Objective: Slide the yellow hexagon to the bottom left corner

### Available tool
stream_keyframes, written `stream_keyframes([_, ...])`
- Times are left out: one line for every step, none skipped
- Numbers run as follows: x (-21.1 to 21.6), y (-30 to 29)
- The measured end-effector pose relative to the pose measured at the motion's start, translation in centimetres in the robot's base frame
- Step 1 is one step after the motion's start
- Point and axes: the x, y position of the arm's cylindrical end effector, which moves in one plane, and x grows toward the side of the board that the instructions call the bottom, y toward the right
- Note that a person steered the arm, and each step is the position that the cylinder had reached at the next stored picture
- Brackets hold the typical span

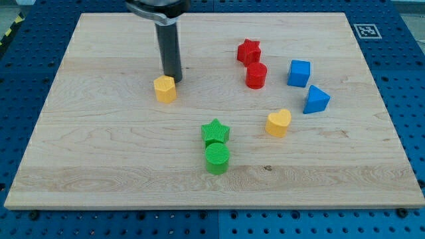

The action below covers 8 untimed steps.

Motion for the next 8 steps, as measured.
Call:
stream_keyframes([1.4,-1.8])
stream_keyframes([3.2,-2.4])
stream_keyframes([3.6,-2.4])
stream_keyframes([2.3,-2.1])
stream_keyframes([2.7,-0.2])
stream_keyframes([3.8,-0.2])
stream_keyframes([5.4,-0.3])
stream_keyframes([6.6,-0.4])
